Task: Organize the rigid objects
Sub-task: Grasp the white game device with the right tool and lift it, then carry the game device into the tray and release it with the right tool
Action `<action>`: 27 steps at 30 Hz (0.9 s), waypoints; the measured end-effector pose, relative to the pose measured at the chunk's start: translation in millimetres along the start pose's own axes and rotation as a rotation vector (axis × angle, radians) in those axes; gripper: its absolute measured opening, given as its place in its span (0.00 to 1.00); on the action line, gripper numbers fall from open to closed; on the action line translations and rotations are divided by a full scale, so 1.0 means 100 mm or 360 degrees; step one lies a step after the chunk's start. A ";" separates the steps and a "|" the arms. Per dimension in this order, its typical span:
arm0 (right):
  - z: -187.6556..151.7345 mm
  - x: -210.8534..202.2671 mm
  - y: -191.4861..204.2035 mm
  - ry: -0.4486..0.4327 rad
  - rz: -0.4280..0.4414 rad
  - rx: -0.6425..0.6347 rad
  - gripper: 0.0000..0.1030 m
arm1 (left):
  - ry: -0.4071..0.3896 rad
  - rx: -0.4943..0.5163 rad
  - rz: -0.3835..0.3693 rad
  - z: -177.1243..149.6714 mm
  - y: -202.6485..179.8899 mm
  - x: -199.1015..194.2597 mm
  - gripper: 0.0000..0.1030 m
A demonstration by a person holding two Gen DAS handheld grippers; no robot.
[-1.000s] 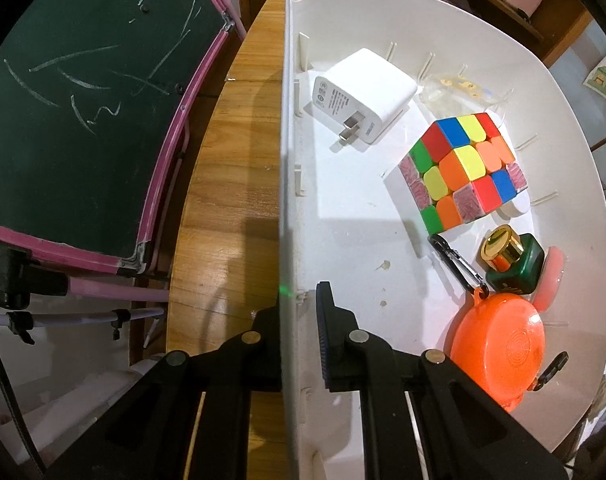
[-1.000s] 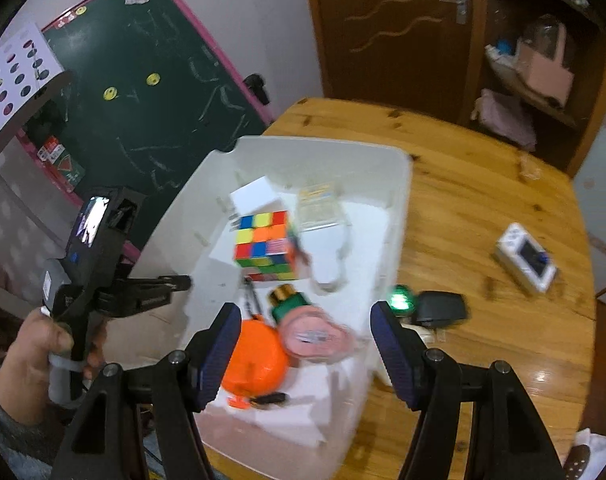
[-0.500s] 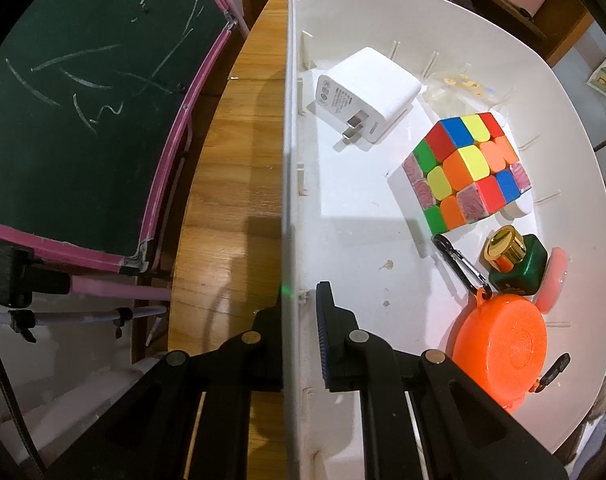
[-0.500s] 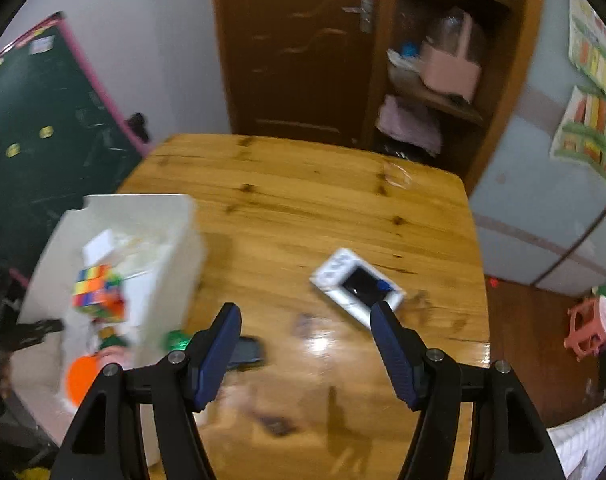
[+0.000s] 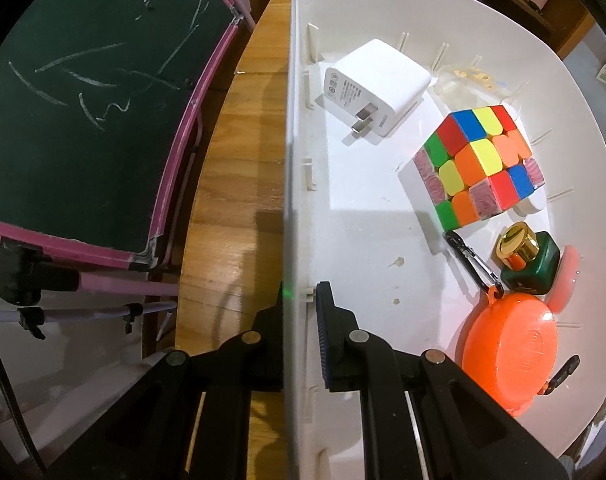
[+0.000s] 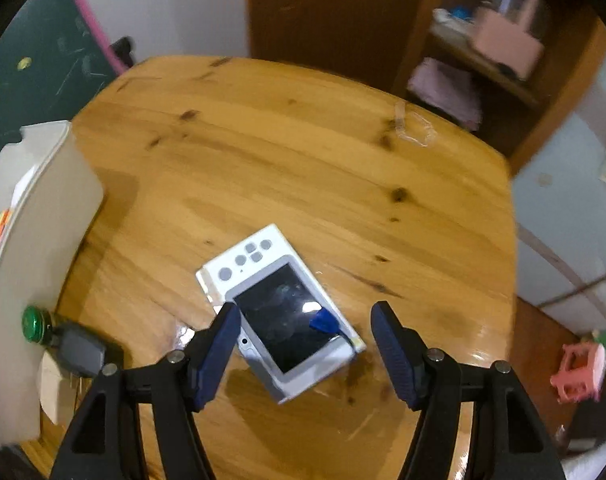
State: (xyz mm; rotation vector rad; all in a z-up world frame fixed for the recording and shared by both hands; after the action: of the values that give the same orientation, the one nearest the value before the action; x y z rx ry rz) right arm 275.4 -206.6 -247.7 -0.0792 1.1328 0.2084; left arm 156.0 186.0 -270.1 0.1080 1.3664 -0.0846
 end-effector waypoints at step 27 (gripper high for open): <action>-0.01 0.24 0.18 0.0110 -0.0017 0.0064 0.60 | 0.0013 -0.0037 -0.0002 0.01 0.08 0.02 0.14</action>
State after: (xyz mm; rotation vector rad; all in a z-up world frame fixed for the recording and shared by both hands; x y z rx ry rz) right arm 281.0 -186.4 -269.5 -0.0573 1.2049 0.1744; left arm 158.0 194.1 -271.5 0.0882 1.3752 -0.0693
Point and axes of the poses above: each gripper's, at about its wrist camera, not at the fingertips, and x roughly the way its jaws point, y to its left, z to its top, the point moved 2 cm from there along x, roughly the way its jaws point, and after that the axes turned 12 degrees about x, right-handed, at the moved point
